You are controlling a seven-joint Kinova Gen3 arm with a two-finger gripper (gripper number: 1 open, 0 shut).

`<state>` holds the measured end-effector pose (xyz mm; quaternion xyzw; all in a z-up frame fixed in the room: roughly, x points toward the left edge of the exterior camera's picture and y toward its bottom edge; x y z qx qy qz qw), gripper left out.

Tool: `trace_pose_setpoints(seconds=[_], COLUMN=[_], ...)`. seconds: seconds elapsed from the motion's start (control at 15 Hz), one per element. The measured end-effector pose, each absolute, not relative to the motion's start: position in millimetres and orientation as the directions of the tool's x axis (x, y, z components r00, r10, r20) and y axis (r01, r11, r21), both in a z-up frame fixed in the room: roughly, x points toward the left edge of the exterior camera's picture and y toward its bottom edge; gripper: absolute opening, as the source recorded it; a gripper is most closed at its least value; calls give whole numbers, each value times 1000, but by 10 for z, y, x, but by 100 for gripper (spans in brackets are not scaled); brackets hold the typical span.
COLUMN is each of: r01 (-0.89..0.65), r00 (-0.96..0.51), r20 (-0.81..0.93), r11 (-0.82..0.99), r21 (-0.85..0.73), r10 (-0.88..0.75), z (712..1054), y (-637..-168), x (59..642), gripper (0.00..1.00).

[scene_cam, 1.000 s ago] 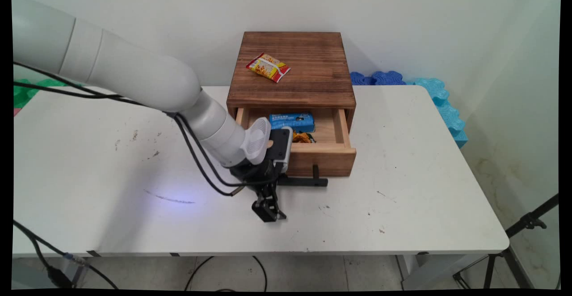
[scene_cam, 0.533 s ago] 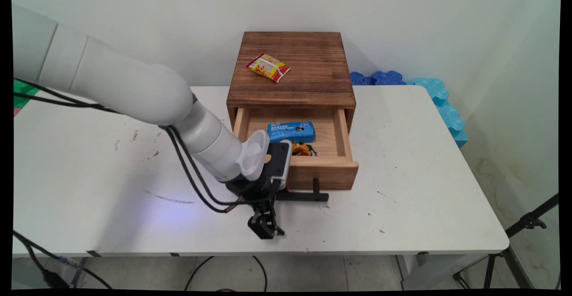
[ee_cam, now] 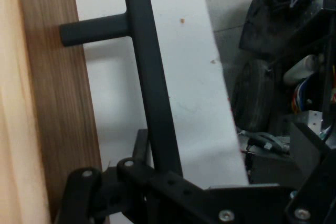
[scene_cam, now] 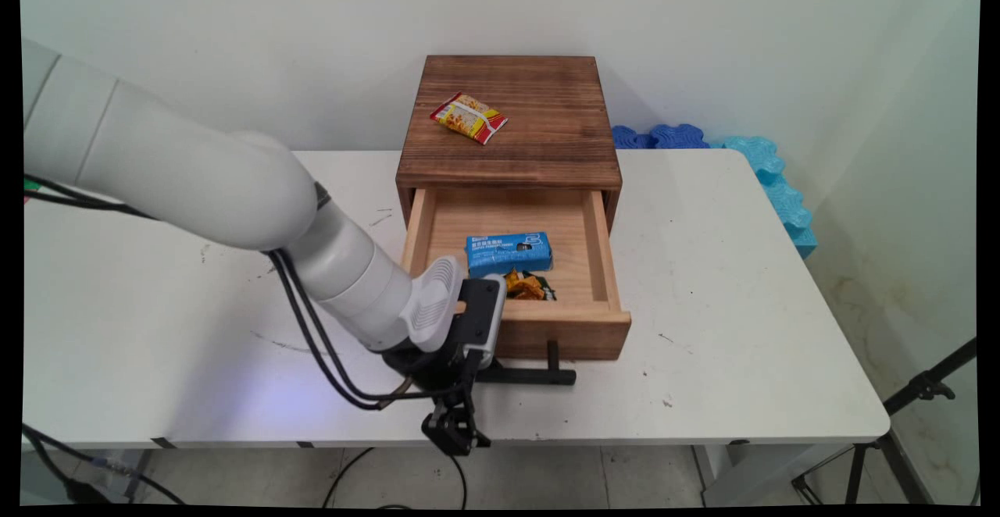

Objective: Open the drawer

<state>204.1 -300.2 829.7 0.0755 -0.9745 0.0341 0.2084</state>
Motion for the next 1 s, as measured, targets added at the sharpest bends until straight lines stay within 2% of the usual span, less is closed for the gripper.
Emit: trace_pose_setpoints(seconds=[1.0], r01=[-241], r00=[-864], r20=[446], r11=[970], r21=[38], r10=[-233], z=[8385], y=[-2494], x=[2002], gripper=[100])
